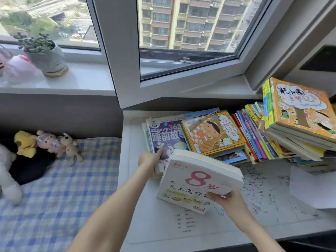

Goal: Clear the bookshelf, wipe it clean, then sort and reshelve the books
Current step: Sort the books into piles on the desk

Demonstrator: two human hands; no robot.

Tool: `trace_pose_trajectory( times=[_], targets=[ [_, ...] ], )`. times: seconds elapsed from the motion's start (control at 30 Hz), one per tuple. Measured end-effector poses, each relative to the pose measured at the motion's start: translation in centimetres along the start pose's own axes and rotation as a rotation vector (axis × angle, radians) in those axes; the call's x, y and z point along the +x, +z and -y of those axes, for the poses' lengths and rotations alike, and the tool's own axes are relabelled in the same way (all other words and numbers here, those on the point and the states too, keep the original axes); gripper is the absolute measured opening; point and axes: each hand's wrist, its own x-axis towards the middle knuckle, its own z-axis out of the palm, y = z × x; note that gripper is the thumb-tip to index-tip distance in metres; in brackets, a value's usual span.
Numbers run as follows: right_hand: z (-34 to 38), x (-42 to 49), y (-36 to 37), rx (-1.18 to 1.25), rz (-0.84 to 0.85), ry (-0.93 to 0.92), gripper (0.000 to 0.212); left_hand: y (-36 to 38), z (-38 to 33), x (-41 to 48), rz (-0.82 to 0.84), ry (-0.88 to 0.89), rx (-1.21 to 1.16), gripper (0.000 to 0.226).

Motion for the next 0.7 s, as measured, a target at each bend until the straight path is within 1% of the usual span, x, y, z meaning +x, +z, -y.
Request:
trace_pose_trajectory(
  times=[0.07, 0.13, 0.2, 0.33, 0.43, 0.53, 0.63, 0.7],
  targets=[
    [0.1, 0.0, 0.1, 0.005, -0.003, 0.002, 0.042, 0.6, 0.1, 0.2, -0.032, 0.034, -0.058, 0.053],
    [0.1, 0.0, 0.1, 0.013, -0.009, 0.007, 0.042, 0.0, 0.1, 0.4, -0.083, 0.064, -0.082, 0.059],
    [0.1, -0.1, 0.1, 0.016, -0.011, 0.009, 0.042, -1.7, 0.6, 0.6, -0.095, 0.095, -0.057, 0.063],
    [0.2, -0.1, 0.1, -0.005, -0.024, 0.007, 0.040, -7.0, 2.4, 1.7, -0.135, 0.136, 0.050, 0.053],
    [0.5, 0.0, 0.2, 0.012, -0.017, 0.009, 0.040, -9.7, 3.0, 3.5, -0.130, 0.153, 0.126, 0.048],
    [1.1, 0.0, 0.2, 0.028, -0.006, 0.020, 0.037, -10.3, 2.6, 4.6, -0.154, 0.171, 0.185, 0.049],
    [1.6, -0.2, 0.1, 0.028, 0.012, 0.058, 0.035, -9.9, 2.3, 4.5, -0.189, 0.128, 0.234, 0.053],
    [1.9, -0.3, -0.1, 0.007, 0.063, 0.092, 0.037, -9.8, 2.4, 4.3, -0.195, 0.109, 0.234, 0.055]
  ],
)
